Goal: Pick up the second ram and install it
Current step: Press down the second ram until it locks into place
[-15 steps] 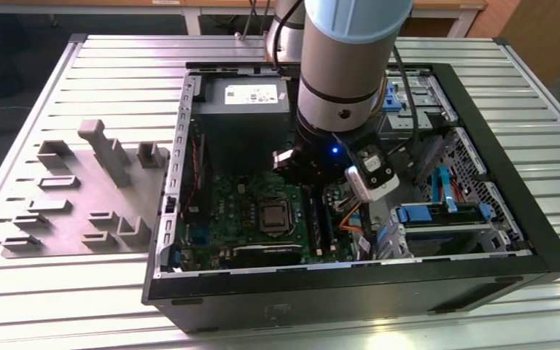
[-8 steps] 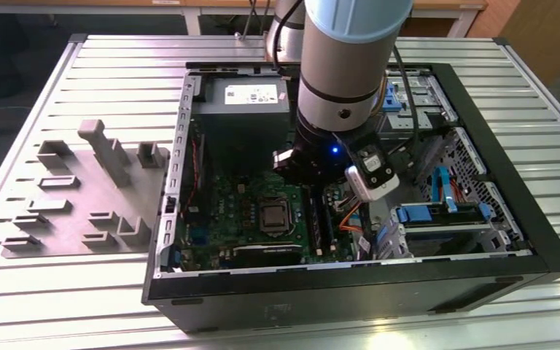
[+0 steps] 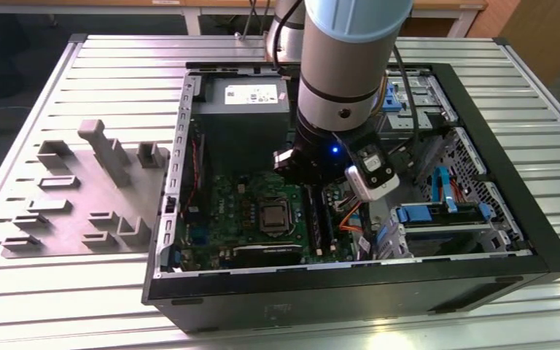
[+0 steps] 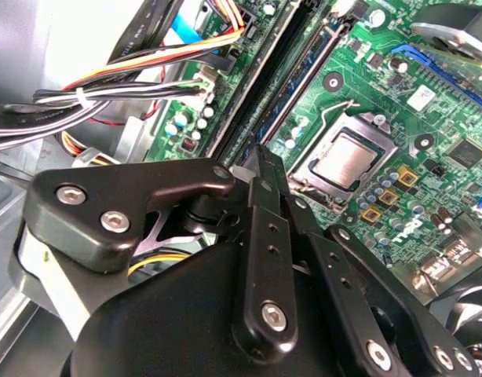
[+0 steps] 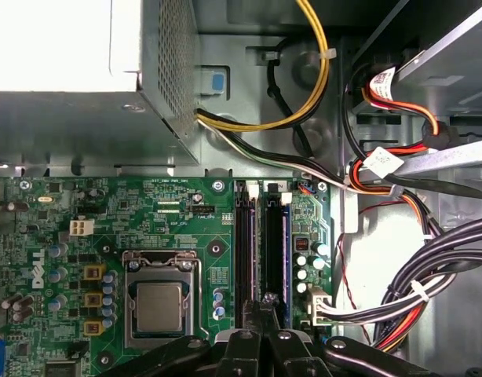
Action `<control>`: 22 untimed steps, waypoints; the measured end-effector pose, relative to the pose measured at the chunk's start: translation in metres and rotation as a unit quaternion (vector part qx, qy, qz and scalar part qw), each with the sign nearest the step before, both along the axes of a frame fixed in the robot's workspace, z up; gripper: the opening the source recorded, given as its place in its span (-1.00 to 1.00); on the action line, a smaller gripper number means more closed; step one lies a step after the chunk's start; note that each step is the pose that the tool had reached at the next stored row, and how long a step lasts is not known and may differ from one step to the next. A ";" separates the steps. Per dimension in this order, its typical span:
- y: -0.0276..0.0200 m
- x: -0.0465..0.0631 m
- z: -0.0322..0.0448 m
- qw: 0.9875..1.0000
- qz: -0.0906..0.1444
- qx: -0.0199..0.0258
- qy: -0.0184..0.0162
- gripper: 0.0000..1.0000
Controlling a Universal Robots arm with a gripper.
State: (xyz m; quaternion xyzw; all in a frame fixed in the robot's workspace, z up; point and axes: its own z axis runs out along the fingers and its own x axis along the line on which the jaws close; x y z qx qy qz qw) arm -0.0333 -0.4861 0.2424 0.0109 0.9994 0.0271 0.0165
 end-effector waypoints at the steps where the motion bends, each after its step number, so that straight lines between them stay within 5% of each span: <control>1: 0.0000 0.000 0.0002 1.000 0.000 0.000 0.000 -0.79; 13: 0.0025 0.000 0.0003 1.000 0.000 0.000 0.000 -0.79; 22: 0.0219 0.000 -0.0002 1.000 0.000 0.003 0.000 -0.79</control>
